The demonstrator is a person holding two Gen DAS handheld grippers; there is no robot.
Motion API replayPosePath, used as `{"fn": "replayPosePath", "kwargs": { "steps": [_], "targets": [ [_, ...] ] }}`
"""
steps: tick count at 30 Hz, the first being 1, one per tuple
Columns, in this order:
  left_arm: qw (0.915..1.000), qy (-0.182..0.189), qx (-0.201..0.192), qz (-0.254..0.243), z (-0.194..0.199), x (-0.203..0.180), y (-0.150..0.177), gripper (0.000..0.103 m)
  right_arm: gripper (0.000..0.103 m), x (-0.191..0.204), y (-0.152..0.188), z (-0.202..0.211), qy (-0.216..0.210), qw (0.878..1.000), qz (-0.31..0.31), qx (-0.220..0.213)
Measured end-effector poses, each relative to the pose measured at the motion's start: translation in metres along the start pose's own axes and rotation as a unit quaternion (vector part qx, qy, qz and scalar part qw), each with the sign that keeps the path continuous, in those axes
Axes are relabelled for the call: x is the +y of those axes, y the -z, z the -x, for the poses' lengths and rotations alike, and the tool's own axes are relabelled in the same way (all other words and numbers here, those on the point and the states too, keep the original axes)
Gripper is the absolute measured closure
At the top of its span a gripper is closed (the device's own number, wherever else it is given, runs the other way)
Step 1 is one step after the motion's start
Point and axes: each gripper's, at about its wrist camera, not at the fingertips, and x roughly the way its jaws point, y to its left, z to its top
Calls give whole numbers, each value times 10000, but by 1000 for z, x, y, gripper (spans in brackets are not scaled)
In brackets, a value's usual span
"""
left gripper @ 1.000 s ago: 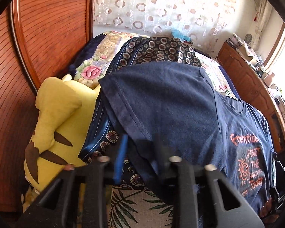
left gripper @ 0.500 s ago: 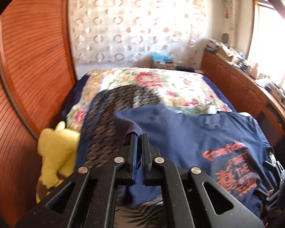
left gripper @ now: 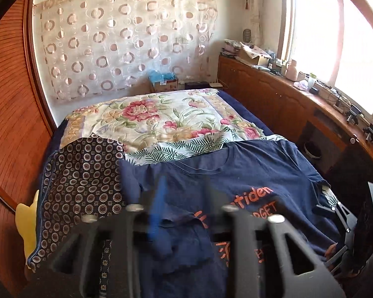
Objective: Fold small clothes
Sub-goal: 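Fold the gripped side over toward the print with the left gripper, release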
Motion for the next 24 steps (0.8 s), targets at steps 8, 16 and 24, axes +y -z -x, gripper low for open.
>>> {"fn": "replayPosePath", "kwargs": {
  "steps": [8, 16, 24],
  "targets": [
    [10000, -33, -32, 63, 13, 7, 34, 32, 1, 1, -2, 4, 32, 10000, -36, -73],
    [9998, -137, 93, 129, 1, -2, 81, 31, 3, -13, -4, 8, 164, 9998, 73, -52],
    [9987, -63, 479, 141, -34, -19, 122, 31, 4, -31, -2, 15, 488, 9988, 68, 46]
  ]
}}
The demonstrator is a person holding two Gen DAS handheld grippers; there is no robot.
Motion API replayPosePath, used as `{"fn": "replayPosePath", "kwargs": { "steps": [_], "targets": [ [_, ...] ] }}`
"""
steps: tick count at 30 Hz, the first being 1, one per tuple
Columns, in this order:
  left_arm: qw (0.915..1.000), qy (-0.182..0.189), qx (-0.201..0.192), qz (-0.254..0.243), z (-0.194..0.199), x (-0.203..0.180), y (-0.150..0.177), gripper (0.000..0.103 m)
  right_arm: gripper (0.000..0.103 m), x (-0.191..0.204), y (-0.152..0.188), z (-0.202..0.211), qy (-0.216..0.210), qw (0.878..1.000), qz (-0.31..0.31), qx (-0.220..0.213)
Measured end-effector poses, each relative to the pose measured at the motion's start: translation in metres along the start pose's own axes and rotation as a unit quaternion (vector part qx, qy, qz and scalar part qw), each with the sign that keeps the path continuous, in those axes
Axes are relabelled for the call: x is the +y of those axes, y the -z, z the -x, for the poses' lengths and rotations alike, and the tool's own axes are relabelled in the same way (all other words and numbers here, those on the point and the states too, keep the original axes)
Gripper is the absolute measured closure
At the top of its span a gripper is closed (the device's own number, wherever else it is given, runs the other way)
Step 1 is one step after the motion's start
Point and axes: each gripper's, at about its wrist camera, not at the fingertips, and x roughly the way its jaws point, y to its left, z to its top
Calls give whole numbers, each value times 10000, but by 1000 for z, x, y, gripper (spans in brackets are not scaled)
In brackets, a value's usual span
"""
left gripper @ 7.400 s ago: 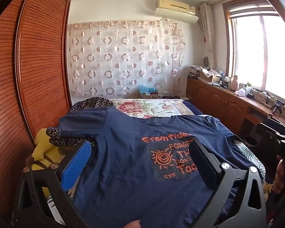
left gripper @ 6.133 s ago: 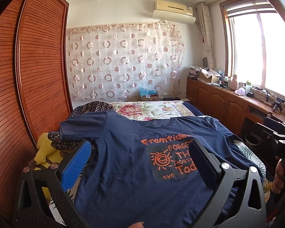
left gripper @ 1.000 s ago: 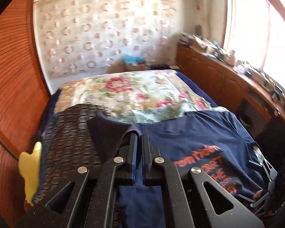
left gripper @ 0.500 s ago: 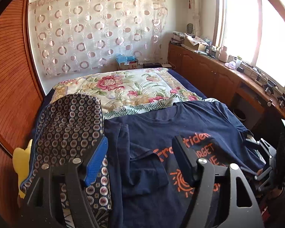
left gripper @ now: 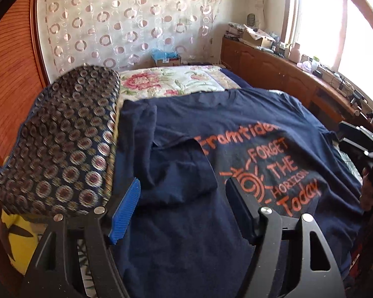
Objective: Fold small clothes
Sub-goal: 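Fold the gripped side over toward the print with the left gripper, release, then move the right gripper to the opposite side edge and grasp it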
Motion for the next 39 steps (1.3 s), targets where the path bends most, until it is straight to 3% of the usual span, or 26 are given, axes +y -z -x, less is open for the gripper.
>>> {"fn": "replayPosePath", "kwargs": {
  "steps": [12, 18, 20, 26, 33, 37, 39],
  "targets": [
    [9991, 8, 434, -29, -45, -15, 18, 31, 6, -26, -15, 3, 693, 9972, 6, 267],
    [9984, -146, 532, -153, -53, -20, 22, 31, 14, -51, -16, -8, 961, 9933, -197, 609],
    [9981, -182, 549, -224, -54, -23, 21, 31, 23, -61, -16, -10, 1065, 9914, -309, 696],
    [9981, -139, 539, -276, -58, -25, 21, 23, 30, -75, -21, -21, 1239, 9854, -539, 1039],
    [9980, -135, 551, -292, -59, -27, 21, 21, 42, -76, -31, -38, 951, 9809, -894, 1442],
    [9980, -130, 551, -290, -59, -27, 21, 21, 63, -80, -32, -40, 874, 9767, -1172, 1572],
    [9980, -130, 551, -280, -60, -27, 21, 21, 68, -84, -29, -40, 820, 9747, -1287, 1634]
  ]
}}
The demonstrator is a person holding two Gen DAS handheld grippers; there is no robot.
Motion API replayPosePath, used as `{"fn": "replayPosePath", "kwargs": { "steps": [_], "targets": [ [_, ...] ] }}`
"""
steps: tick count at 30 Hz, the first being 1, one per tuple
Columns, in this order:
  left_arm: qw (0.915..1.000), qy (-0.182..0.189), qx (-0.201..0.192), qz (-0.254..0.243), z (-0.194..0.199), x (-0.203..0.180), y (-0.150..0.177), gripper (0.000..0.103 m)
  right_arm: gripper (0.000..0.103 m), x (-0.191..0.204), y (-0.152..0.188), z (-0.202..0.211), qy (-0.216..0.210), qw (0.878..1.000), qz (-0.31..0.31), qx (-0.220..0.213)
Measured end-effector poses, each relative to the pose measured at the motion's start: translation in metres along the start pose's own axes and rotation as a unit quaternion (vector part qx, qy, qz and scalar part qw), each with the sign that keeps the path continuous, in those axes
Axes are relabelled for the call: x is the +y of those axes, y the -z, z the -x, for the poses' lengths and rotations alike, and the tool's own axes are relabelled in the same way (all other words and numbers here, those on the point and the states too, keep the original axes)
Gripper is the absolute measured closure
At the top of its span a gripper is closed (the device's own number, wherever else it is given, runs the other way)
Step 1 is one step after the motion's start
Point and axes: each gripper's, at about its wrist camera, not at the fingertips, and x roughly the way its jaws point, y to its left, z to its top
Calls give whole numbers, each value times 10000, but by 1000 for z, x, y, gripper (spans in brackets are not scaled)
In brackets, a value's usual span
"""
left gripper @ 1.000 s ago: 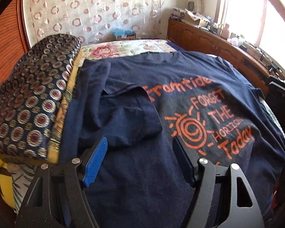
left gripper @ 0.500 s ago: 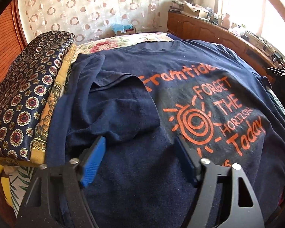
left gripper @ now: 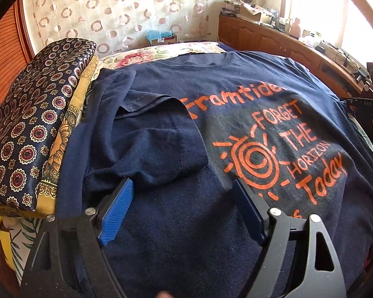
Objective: Fold small clothes
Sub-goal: 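Move the right gripper to the opposite side edge and grasp it, then fold the gripped side over toward the print with the right gripper, release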
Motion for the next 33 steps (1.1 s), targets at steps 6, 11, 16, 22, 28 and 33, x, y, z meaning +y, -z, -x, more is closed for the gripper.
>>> {"fn": "replayPosePath", "kwargs": {
  "steps": [6, 11, 16, 22, 28, 33],
  "targets": [
    [10000, -15, 0, 16, 0, 1, 1, 21, 71, -8, -2, 2, -235, 9995, -190, 29],
    [10000, -3, 4, 26, 0, 2, 2, 20, 84, -33, -9, -1, -440, 9988, -191, -8],
    [10000, 18, 26, 1, -1, -1, 0, 17, 99, -33, -7, -3, -72, 9998, 143, -102],
    [10000, 15, 26, 0, -1, -1, 1, 17, 102, -19, -7, 9, 102, 9983, 400, -406],
    [10000, 9, 28, 25, -1, -1, 0, 17, 101, 31, -13, 43, 120, 9885, 1108, -1019],
    [10000, 15, 30, 13, -1, -1, 0, 17, 101, 93, 4, 44, -234, 9771, 1858, -1007]
  ]
}}
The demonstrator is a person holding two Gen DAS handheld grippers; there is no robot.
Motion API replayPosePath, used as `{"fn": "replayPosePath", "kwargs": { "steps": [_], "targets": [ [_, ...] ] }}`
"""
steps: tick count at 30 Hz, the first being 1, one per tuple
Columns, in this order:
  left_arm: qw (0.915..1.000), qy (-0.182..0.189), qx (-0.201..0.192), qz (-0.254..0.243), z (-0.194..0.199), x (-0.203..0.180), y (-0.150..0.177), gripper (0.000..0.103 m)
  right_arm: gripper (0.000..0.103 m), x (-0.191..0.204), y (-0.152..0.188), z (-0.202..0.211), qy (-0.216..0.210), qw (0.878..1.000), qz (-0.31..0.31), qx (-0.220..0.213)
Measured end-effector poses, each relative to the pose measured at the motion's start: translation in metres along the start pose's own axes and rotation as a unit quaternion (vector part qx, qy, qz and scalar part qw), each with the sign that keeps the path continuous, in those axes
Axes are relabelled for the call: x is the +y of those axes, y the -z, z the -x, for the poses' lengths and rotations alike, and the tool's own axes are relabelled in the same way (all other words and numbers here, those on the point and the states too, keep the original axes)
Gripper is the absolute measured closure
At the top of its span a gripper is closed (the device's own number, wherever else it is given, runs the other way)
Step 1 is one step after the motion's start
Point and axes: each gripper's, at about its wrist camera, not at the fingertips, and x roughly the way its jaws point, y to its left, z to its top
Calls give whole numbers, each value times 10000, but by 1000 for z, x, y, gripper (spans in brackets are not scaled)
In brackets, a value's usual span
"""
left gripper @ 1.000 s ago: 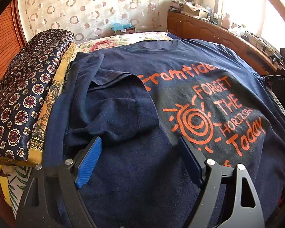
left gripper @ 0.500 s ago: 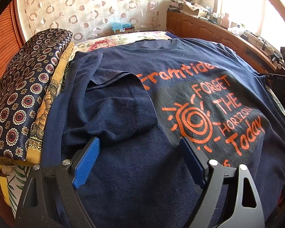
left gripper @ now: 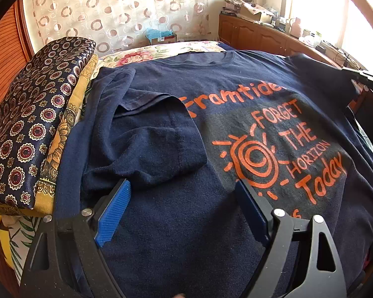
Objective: Fold small clothes
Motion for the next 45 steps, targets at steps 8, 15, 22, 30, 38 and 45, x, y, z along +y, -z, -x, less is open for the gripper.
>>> {"fn": "replayPosePath", "kwargs": {
  "steps": [8, 15, 22, 30, 38, 45],
  "targets": [
    [9996, 59, -218, 189, 23, -2, -5, 17, 101, 47, 39, -38, -353, 9973, 344, 540],
    [9958, 298, -765, 409, 70, -6, -8, 17, 75, 28, 38, -25, -511, 9979, 5, 386],
    [9918, 401, -1127, 448, 103, -13, -7, 17, 56, 14, 32, 0, -362, 9991, -203, 118],
    [9894, 446, -1339, 338, 122, -26, -3, 17, 54, -22, 35, -37, 153, 9944, -933, 470],
    [9906, 513, -1231, 304, 113, -32, 1, 17, 54, -42, 49, -70, -139, 9820, -1729, 752],
    [9907, 517, -1212, 330, 112, -32, 4, 17, 67, -61, 34, -73, -252, 9792, -1893, 679]
  ]
}}
